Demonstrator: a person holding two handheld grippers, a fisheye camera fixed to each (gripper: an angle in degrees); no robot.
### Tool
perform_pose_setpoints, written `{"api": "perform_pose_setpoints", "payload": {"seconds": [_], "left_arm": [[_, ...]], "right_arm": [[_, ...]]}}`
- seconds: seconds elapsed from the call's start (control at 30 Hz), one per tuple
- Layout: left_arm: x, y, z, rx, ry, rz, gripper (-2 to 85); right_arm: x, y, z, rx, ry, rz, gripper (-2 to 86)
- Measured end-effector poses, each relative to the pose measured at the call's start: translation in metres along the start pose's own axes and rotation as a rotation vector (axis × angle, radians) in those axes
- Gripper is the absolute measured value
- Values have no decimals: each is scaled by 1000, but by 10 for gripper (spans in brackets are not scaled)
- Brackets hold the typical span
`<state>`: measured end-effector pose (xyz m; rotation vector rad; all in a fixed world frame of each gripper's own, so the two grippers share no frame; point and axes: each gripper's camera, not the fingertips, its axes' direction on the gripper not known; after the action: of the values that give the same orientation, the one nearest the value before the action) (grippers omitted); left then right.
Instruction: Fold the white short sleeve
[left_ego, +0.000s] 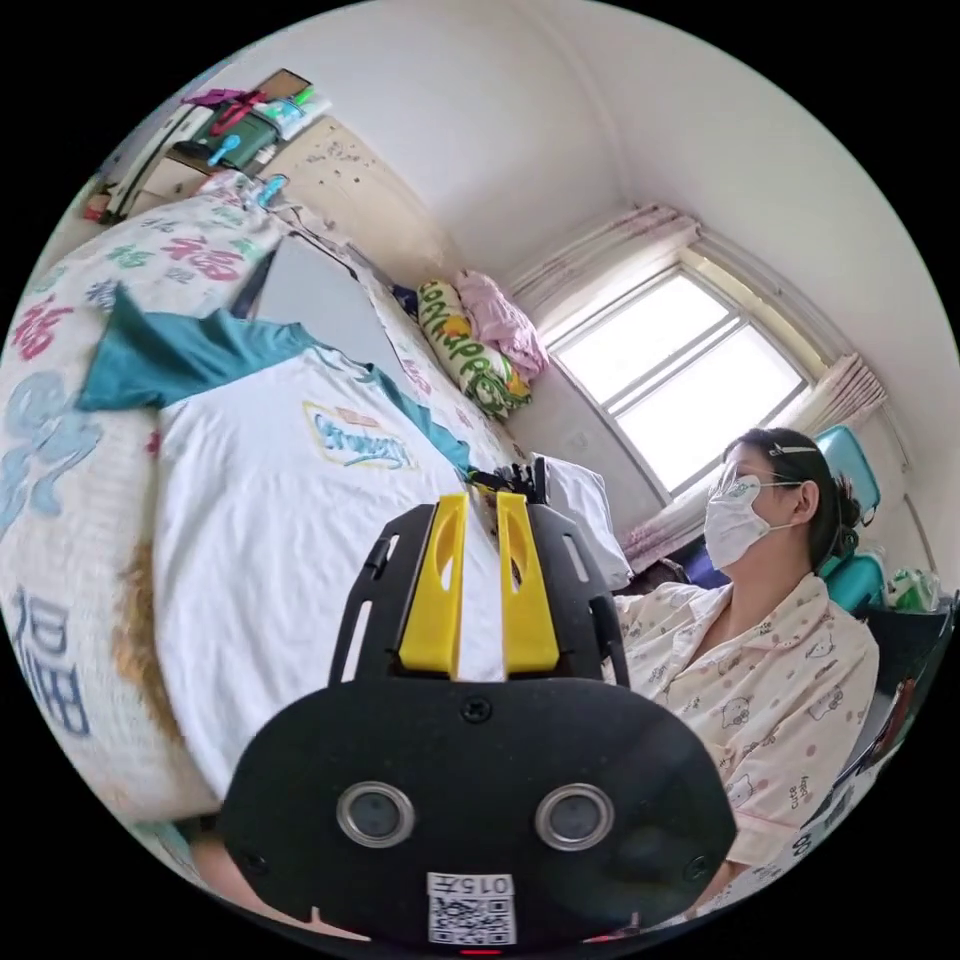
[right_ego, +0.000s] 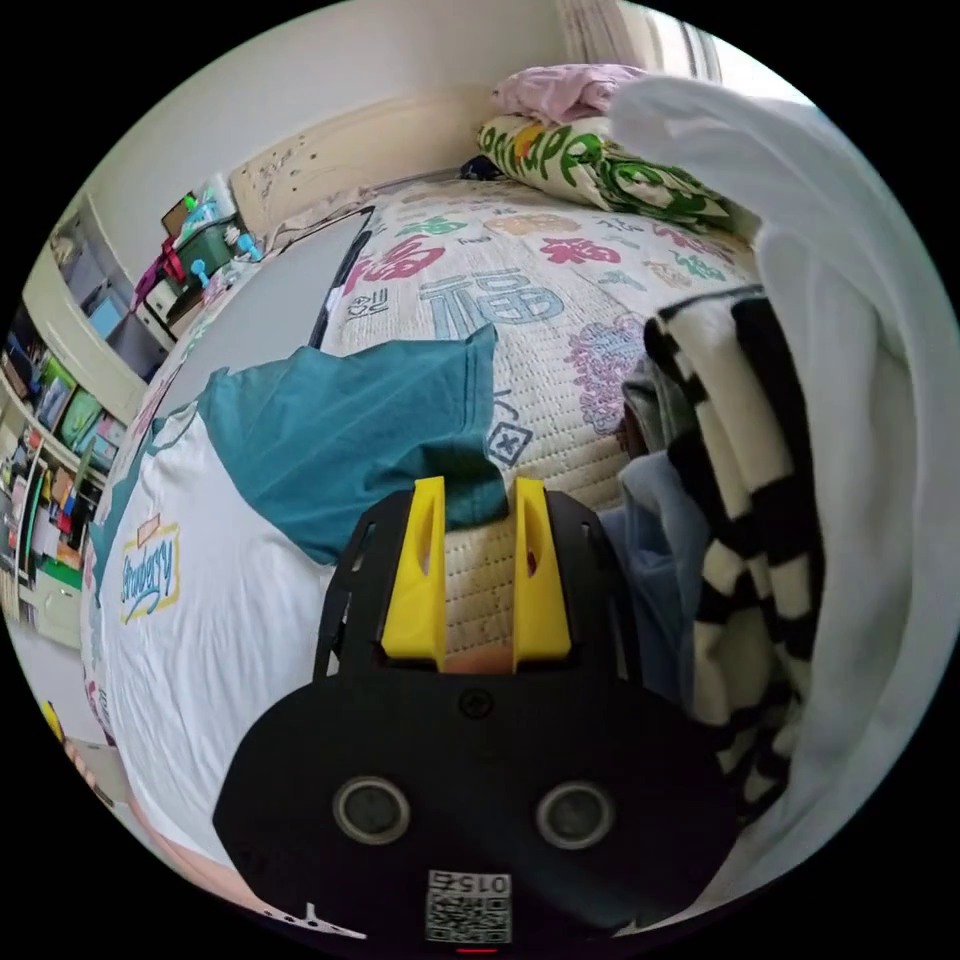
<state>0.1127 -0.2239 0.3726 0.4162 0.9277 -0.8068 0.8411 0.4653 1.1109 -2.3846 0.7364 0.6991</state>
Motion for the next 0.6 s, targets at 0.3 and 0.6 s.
{"api": "perform_pose_setpoints", "payload": {"seconds": [0.3, 0.6], "left_arm": [[38, -251, 422, -458, -125, 268, 85], [28, -364, 787, -615, -192, 144, 105]], "right_arm": [[-14, -42, -19, 59, -191, 83, 57], [-38, -59, -42, 58, -253, 32, 1]]}}
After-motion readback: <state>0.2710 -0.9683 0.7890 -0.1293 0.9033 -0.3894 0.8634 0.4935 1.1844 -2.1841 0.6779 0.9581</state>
